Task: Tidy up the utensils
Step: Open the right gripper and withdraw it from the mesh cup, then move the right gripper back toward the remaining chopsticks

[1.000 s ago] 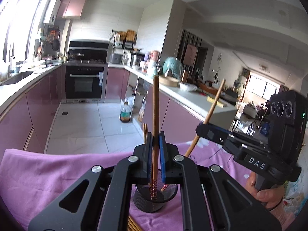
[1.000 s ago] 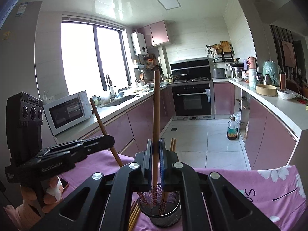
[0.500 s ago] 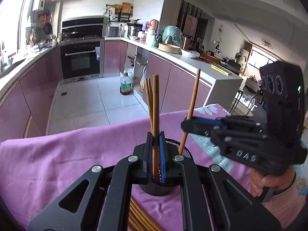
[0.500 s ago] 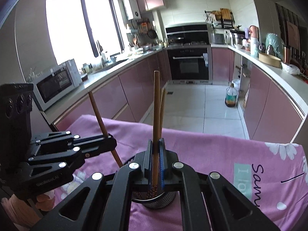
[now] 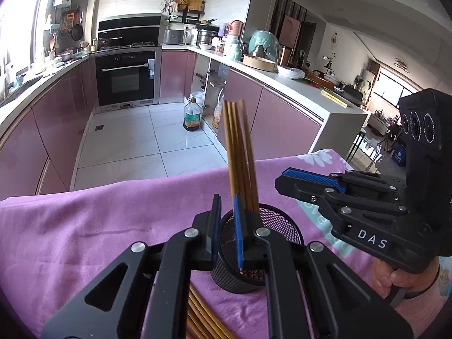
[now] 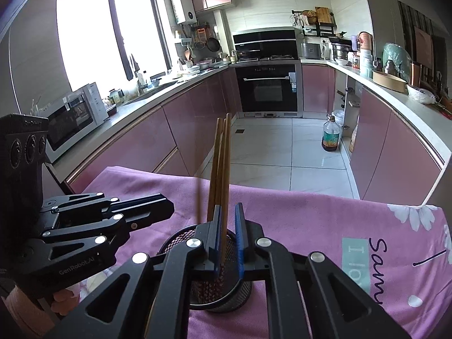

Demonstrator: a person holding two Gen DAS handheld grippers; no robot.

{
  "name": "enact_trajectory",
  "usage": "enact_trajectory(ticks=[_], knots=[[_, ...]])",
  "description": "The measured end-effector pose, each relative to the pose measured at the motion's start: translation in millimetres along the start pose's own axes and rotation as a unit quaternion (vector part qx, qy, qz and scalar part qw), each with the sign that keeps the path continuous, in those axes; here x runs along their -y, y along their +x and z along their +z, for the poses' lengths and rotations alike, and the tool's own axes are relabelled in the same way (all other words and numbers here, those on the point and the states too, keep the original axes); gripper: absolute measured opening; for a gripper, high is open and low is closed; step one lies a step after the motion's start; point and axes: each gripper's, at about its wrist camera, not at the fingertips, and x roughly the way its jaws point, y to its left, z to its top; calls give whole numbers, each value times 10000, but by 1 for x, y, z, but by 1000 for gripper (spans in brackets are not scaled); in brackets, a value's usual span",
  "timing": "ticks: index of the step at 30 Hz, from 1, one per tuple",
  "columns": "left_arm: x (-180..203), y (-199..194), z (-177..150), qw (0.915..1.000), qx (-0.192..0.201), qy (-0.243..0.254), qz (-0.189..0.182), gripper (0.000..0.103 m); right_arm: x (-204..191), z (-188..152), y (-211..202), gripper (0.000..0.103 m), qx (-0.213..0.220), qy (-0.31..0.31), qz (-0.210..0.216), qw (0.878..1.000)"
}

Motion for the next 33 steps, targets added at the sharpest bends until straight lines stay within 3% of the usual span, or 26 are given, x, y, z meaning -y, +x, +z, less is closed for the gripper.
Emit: enact_trajectory(ticks=[3,11,13,20,26,33], knots=[[2,-8,-6,9999,127,44,86,8,0,-3,-2,14,45,2,38,10000],[6,-35,-16,9982,541,160,222,23,-6,-9,-11,21,180,-17,183,9997],[6,-43,-20,9974,659,170,238,32,-8,-11,-15,23,239,-15,221,9995],[1,-75,-44,9946,962,197,347,46,-26,-21,-45,33,550,-233,460,9972],[-13,-93,-75,9951,857,83,482,49,-45,-42,-50,39,379,-494,775,9950],[-38,-88,-117,9973,366,-171,613,49,-54,-78,-18,39,-299,-372,908,9947]])
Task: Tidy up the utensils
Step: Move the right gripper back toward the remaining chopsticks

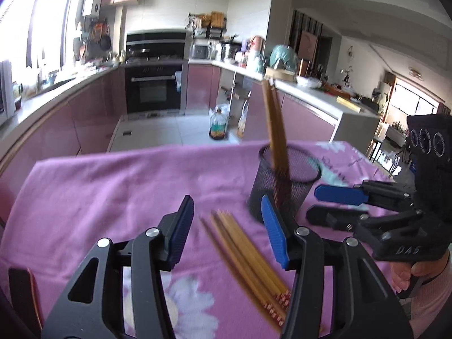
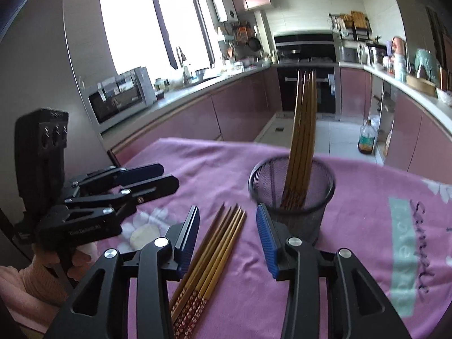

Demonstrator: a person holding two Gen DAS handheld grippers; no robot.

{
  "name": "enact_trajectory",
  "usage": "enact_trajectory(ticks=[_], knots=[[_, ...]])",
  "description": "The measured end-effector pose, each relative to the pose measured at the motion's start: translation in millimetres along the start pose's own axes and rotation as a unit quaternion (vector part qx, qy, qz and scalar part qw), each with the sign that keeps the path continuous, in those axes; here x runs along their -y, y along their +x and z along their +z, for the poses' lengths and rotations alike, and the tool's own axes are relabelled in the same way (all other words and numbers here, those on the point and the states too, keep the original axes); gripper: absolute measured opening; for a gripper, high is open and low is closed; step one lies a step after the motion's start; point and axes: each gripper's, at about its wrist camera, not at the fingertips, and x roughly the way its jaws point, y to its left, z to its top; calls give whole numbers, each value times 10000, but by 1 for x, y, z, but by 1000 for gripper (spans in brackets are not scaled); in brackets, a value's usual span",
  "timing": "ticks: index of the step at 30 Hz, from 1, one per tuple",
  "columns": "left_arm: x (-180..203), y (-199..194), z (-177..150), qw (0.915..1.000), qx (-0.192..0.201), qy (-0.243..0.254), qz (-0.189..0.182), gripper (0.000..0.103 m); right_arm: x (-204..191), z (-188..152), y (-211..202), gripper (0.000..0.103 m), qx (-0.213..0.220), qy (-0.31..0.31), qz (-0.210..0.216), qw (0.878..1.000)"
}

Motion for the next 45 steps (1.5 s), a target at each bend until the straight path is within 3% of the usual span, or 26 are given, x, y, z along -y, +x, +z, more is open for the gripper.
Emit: enact_trajectory(ticks=[6,15,32,37,45], knots=[[-11,24,-41,9978,-633,-157,95,49,-4,-31,31,39,-572,164,-48,9982],[-5,48,-67,9937,-1104,-174,93,48,-12,-45,45,39,-828,127,-267,9961],[4,59,-70,9904,-1367,-11,183,48,-13,-51,51,35,-908,18,-549,9944],[4,60,-70,9901,-1393,43,182,46,-14,-52,51,29,-953,-102,-703,9929],[6,59,-71,9896,-1421,193,148,41,-10,-54,47,28,-956,-100,-697,9929]])
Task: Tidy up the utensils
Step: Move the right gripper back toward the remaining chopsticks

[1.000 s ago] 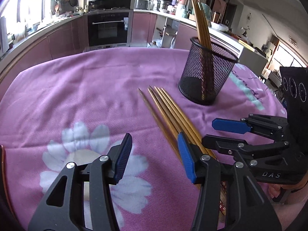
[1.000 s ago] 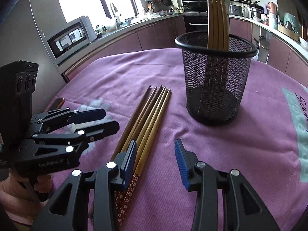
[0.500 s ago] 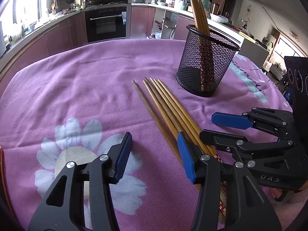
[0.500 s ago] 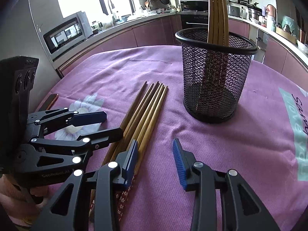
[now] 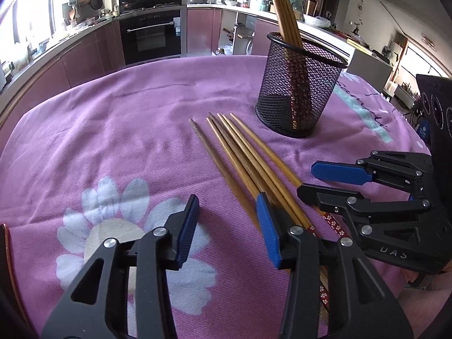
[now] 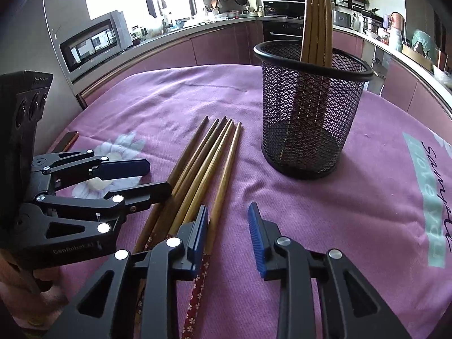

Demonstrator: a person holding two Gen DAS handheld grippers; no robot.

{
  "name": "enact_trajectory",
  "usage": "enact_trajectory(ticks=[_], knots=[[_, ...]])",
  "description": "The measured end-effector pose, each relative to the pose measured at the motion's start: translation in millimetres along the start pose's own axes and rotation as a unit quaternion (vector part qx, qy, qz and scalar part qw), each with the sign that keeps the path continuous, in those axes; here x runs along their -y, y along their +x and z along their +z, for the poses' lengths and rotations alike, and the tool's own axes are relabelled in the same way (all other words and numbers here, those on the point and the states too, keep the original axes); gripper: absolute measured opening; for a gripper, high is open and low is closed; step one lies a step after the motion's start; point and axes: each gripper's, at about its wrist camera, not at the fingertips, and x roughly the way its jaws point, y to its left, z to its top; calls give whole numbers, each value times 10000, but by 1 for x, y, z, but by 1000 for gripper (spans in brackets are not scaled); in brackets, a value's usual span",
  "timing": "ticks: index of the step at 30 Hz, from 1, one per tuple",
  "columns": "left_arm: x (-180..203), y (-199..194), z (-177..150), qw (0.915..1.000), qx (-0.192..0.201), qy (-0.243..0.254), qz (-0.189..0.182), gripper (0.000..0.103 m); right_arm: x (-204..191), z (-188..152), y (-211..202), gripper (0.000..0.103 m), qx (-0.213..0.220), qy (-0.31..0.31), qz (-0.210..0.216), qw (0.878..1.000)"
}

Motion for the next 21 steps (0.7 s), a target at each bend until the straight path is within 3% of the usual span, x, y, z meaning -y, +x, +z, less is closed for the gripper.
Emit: enact_trajectory(ticks=[9,12,17,21], knots=[[1,5,3,10000,-80,35,12,41,0,1,1,28,-3,3,4,10000],[4,6,3,9999,-84,79,25,36,0,1,1,28,-5,3,10,10000],[4,3,1,9997,-101,86,-206,17,-1,2,1,28,-9,-14,-1,10000],[3,3,3,9999,-95,18,-141,23,-2,5,3,27,-23,-64,-25,10000]])
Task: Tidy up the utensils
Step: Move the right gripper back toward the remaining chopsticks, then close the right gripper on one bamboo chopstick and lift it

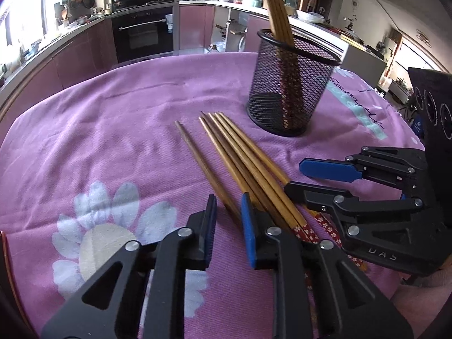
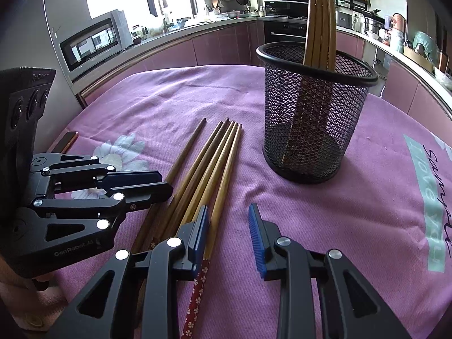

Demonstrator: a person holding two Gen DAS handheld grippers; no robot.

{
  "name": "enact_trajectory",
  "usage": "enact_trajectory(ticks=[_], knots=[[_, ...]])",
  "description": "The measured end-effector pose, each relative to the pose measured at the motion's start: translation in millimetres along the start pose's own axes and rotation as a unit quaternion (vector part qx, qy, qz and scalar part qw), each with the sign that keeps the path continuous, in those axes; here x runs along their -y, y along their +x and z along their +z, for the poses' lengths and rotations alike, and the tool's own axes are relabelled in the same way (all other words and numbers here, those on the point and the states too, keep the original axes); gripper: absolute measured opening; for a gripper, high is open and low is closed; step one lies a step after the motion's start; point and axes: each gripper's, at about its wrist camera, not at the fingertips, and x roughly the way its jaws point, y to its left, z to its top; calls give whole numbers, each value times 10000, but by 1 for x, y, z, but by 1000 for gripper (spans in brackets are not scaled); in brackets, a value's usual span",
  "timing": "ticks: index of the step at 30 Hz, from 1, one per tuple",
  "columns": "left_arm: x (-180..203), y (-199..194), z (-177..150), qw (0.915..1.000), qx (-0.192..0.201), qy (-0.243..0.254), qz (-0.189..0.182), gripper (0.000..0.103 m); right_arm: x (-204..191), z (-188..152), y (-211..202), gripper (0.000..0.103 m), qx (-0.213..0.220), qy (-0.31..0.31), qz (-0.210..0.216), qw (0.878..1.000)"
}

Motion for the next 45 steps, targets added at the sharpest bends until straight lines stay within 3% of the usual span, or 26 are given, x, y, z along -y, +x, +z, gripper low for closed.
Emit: enact_trajectory(ticks=[3,6,12,15,26,45], knots=[[-6,2,2,9999,-10,-131,69,31,-2,4,3,27,-19,-44,-17,10000],[-11,6,6,9997,-22,-211,87,30,-3,8,7,27,-34,-73,-50,10000],[-13,12,14,9996,-33,-255,144,23,-4,14,12,26,-41,-103,-86,9999],[-13,13,15,9994,-23,-322,151,14,-2,15,13,20,-31,-58,-99,9999],[-15,9,11,9974,86,-696,181,11,10,14,10,5,-1,225,62,9997],[-21,-21,8,9948,440,-898,-191,8,14,11,-20,5,321,458,711,9959]])
